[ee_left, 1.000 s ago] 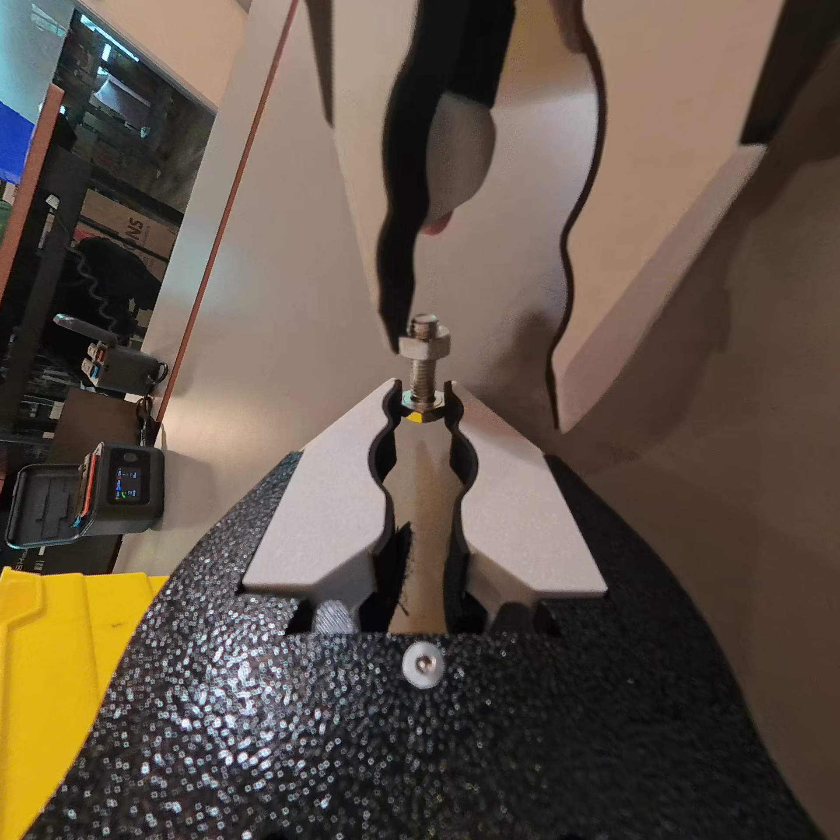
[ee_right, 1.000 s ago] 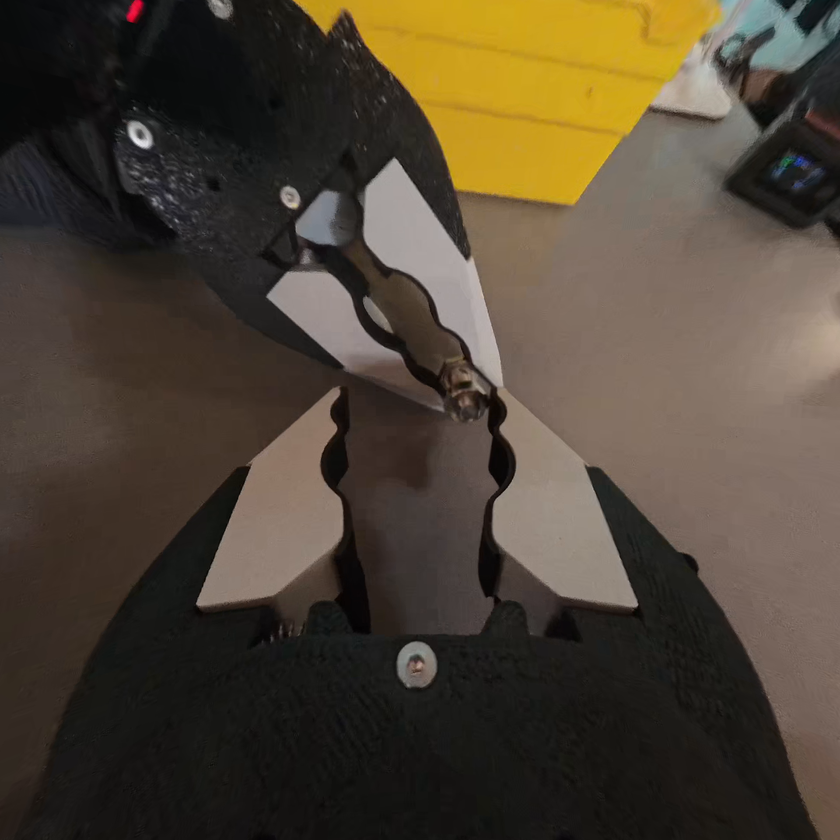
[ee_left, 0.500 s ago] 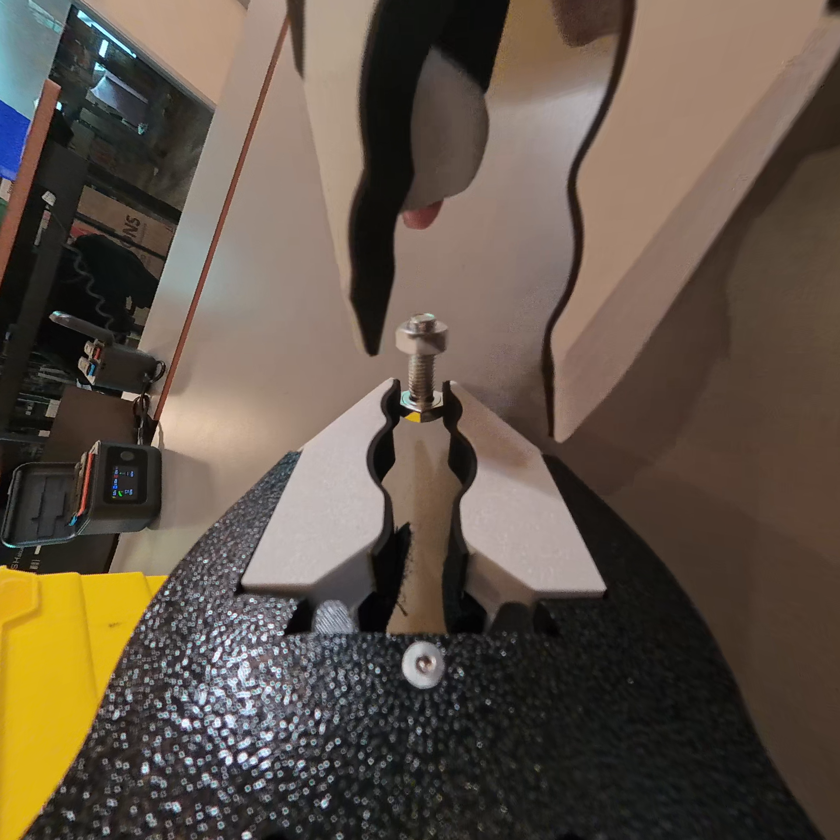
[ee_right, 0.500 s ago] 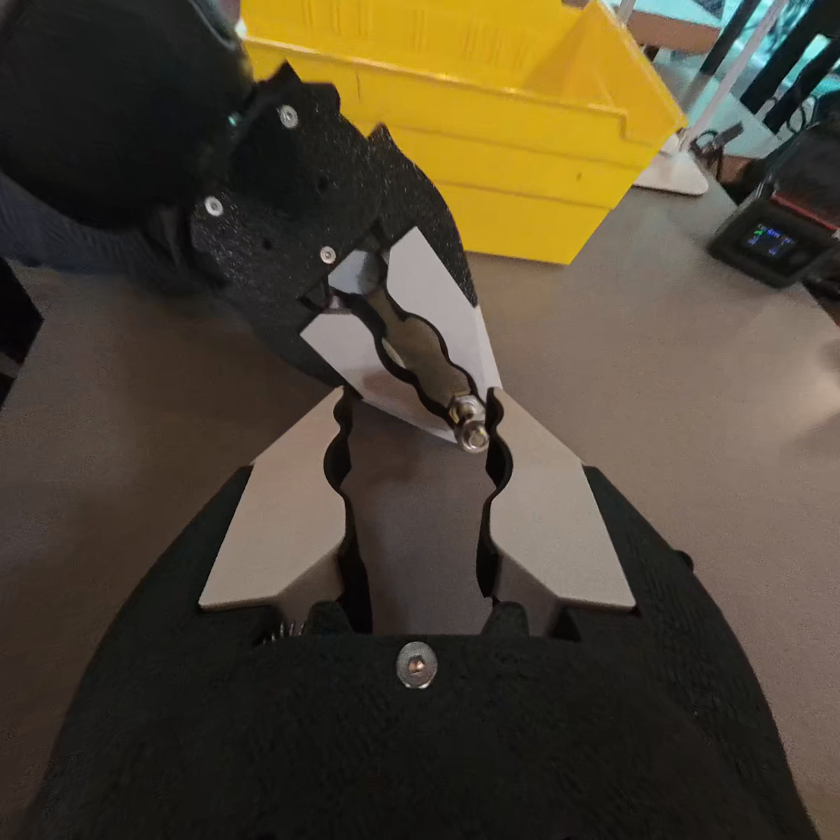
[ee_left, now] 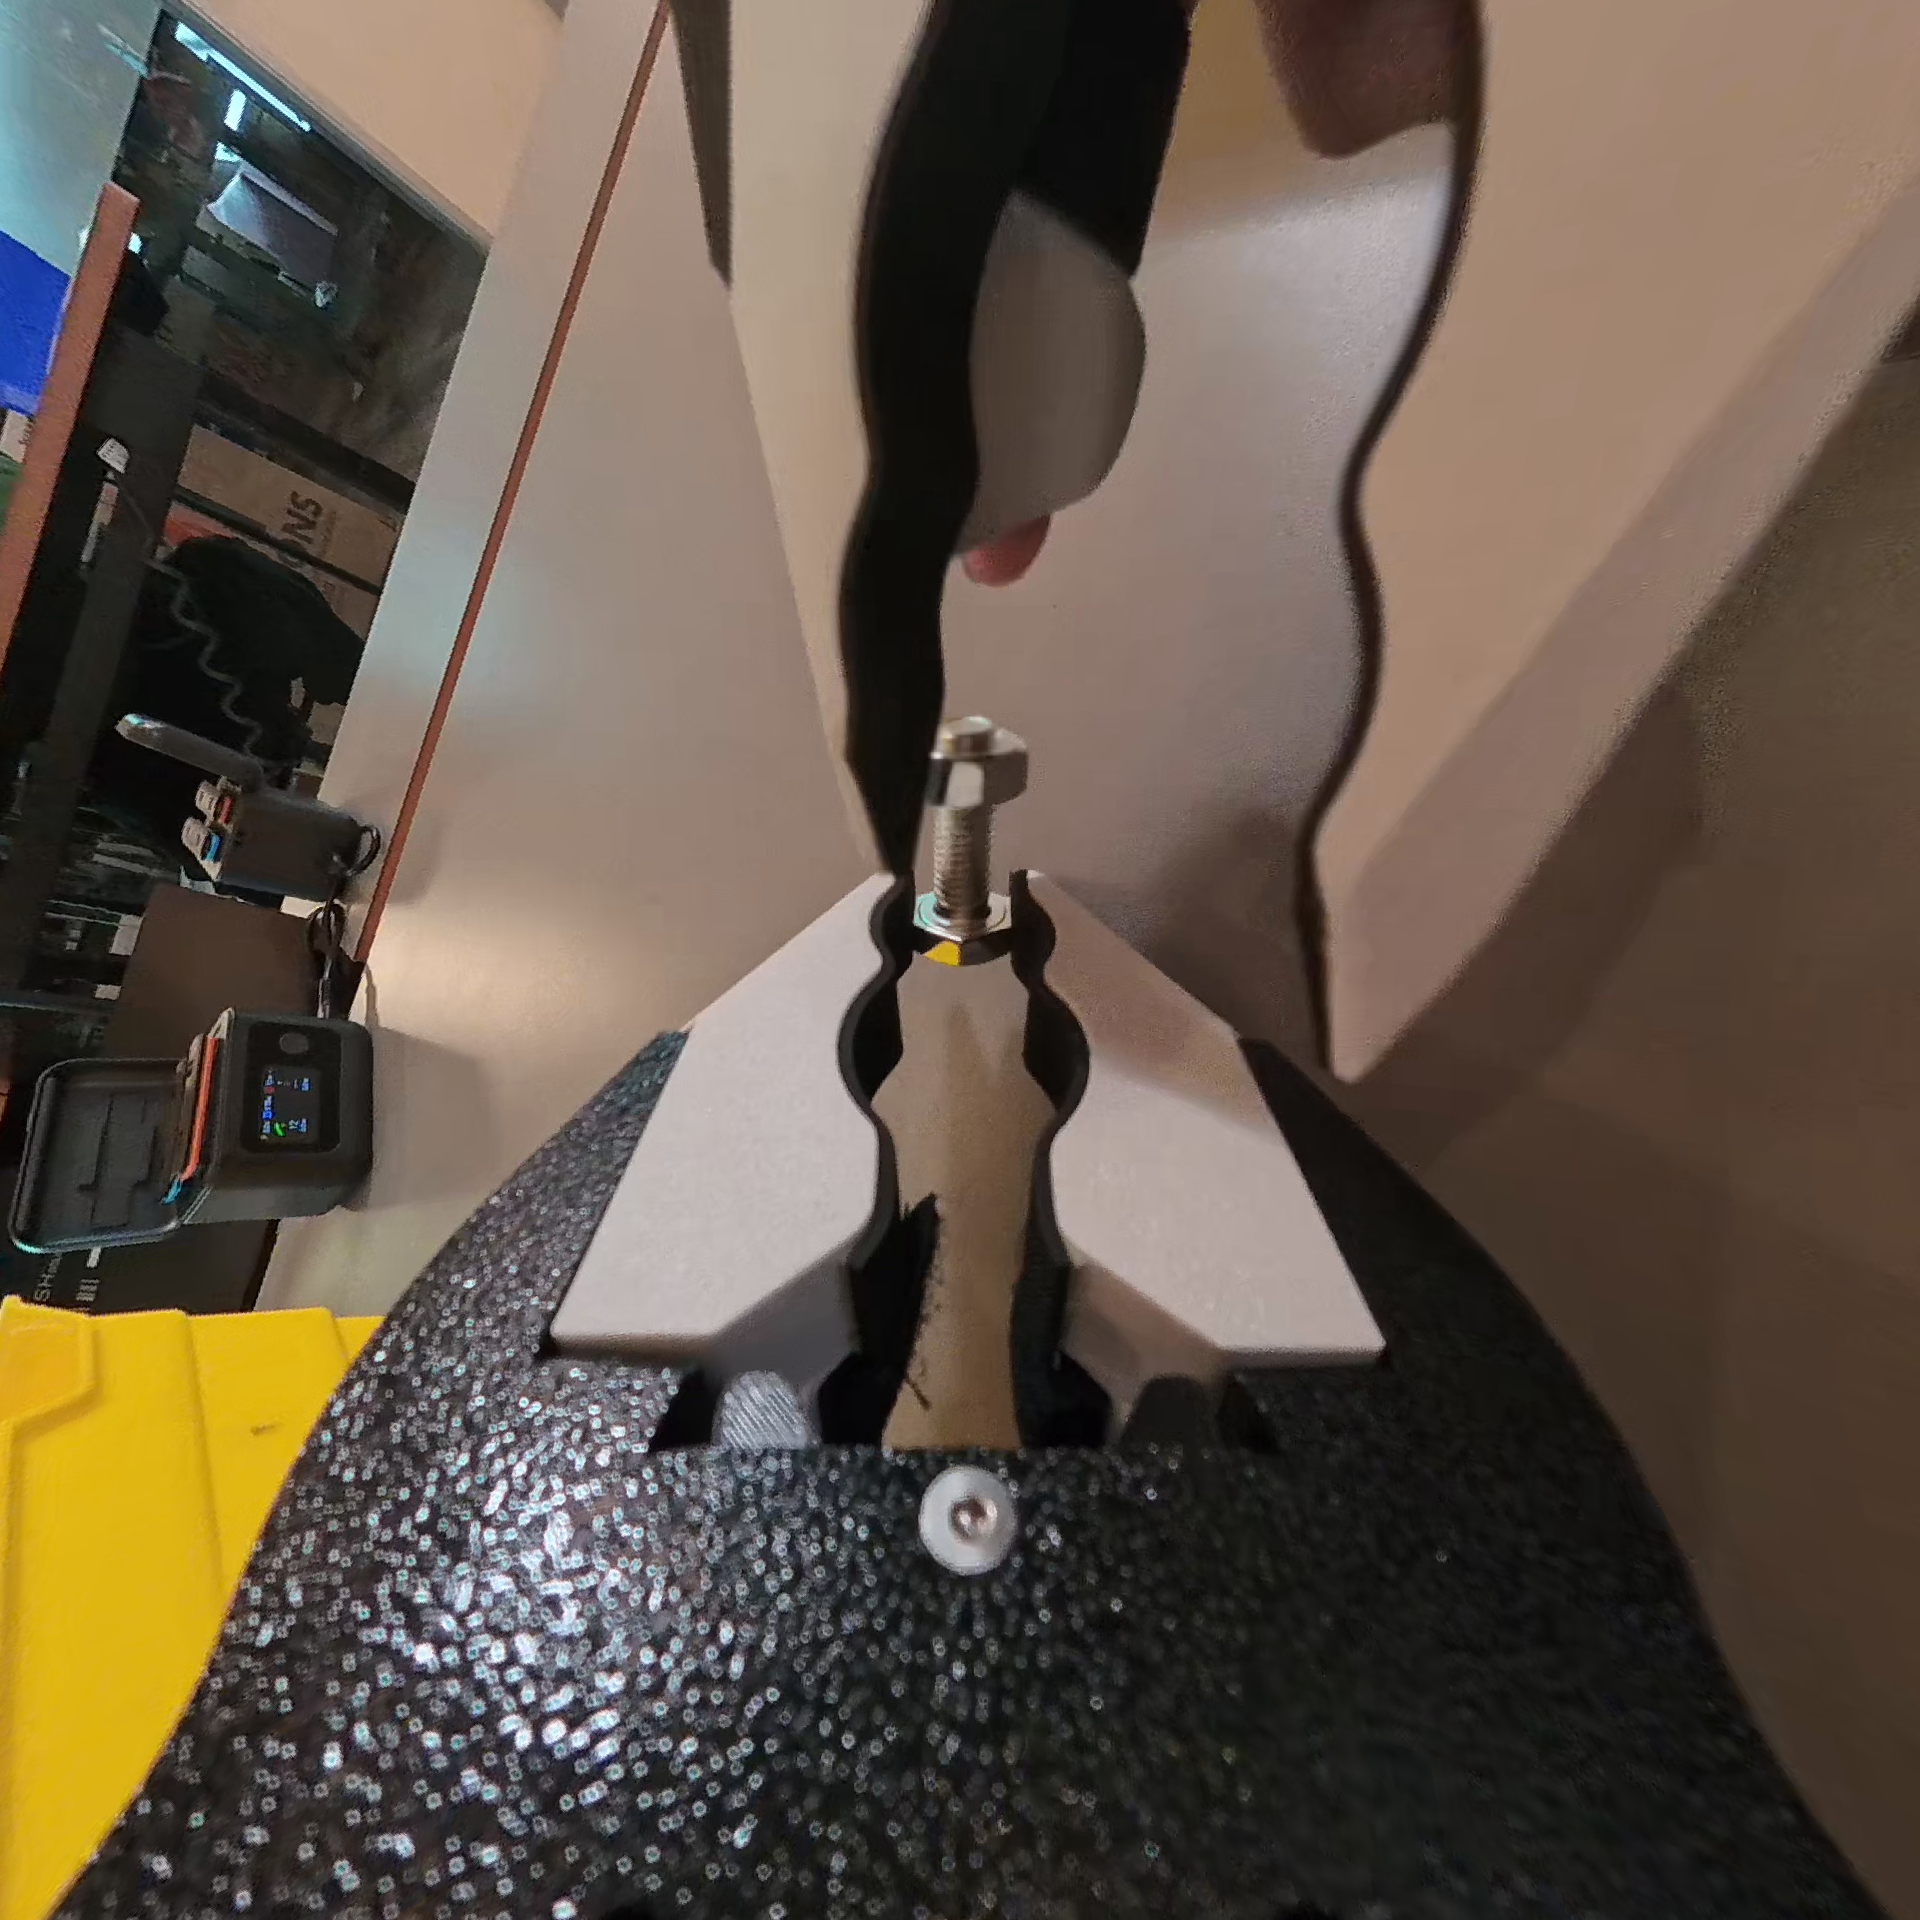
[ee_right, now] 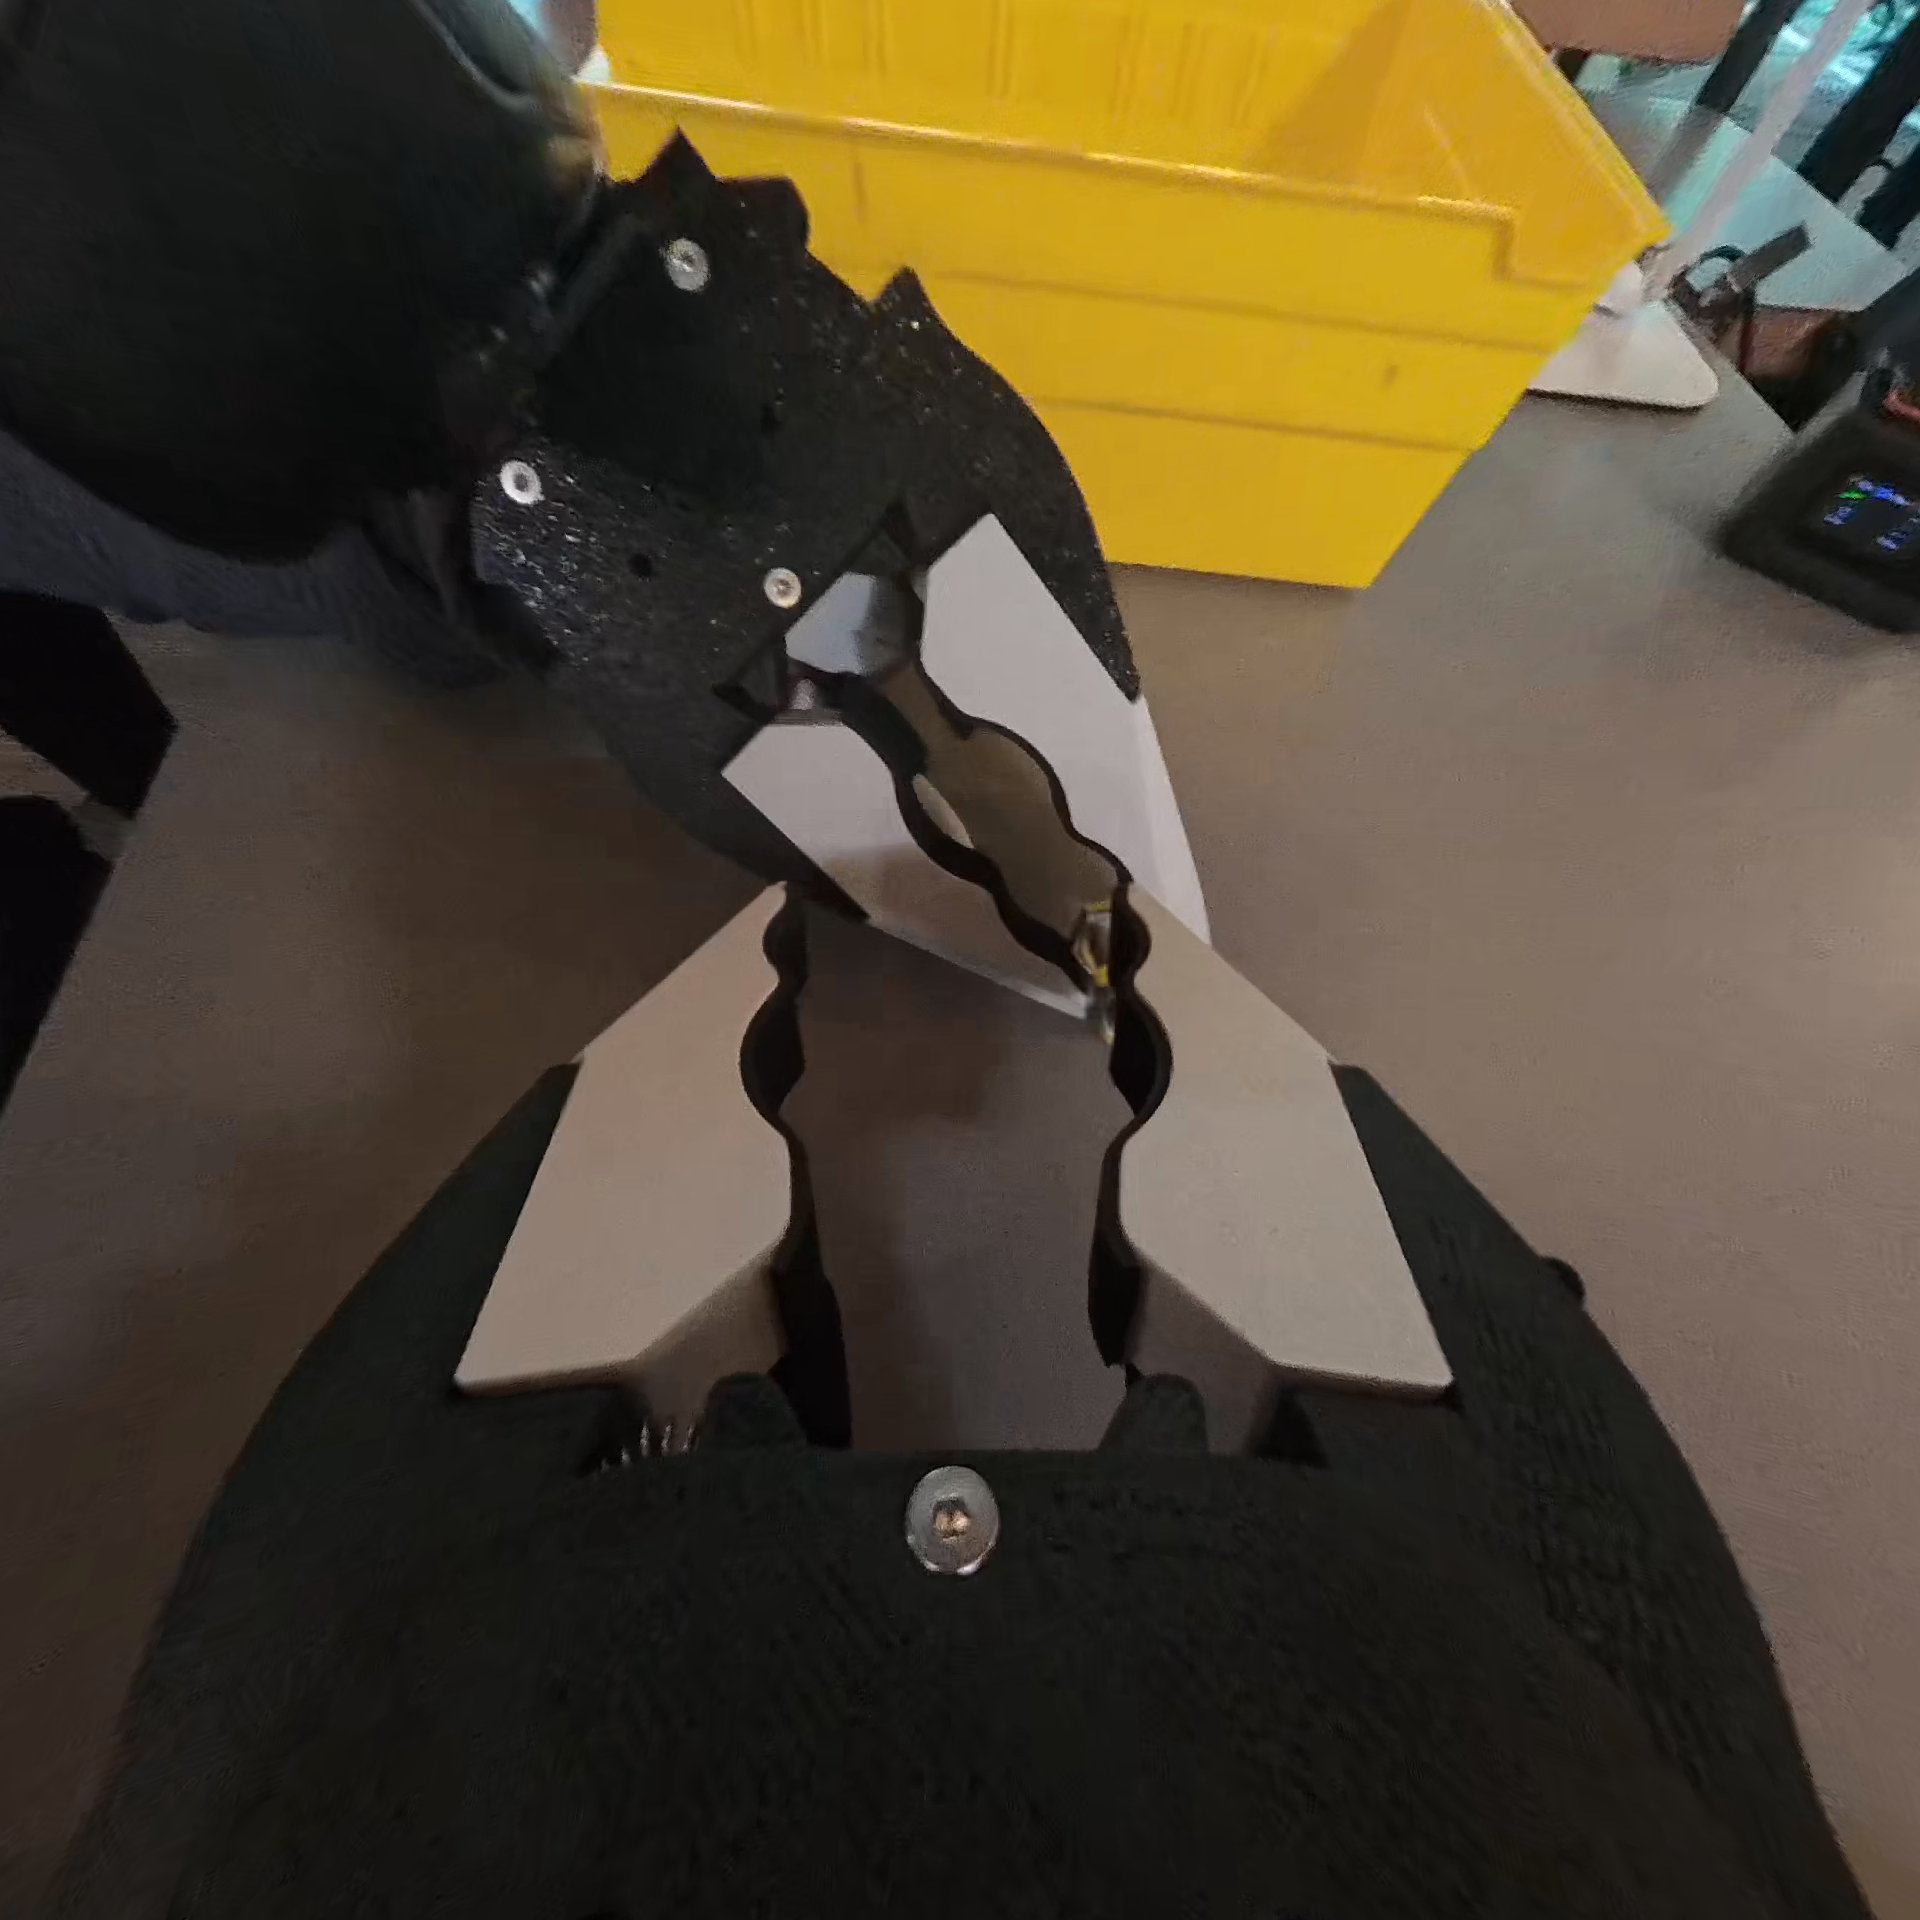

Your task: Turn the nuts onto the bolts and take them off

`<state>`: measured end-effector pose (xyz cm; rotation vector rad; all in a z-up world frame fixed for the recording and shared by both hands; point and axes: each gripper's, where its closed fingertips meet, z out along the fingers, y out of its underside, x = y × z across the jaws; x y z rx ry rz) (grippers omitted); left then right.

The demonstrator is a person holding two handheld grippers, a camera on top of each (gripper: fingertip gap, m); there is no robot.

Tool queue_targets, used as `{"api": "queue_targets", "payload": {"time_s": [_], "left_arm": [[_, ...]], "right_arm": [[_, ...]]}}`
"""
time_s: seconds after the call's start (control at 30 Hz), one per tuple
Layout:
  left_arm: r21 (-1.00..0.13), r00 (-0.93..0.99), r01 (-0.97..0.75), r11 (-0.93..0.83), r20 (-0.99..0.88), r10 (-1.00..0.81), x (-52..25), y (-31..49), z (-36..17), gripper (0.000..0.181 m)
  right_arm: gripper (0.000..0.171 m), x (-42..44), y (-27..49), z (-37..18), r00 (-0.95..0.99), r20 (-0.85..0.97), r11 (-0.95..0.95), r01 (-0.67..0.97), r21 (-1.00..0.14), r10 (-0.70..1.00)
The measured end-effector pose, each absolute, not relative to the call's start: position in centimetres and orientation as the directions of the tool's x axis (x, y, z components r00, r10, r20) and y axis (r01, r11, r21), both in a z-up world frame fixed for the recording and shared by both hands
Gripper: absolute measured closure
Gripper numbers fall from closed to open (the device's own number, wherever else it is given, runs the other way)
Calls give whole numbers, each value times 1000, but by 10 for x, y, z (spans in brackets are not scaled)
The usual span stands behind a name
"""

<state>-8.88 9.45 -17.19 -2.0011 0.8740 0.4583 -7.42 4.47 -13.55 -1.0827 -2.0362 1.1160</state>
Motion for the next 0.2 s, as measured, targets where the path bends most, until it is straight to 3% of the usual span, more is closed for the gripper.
{"api": "queue_targets", "payload": {"time_s": [0.03,0.2], "left_arm": [[-580,685,-728,-365,-606,-404,-89,95,-172,165],[-579,686,-727,-368,-606,-403,-89,95,-172,165]], "right_arm": [[113,-73,41,-136,-522,85,324,386,-864,849],[125,-62,43,-150,-529,-2,306,494,-814,848]]}}
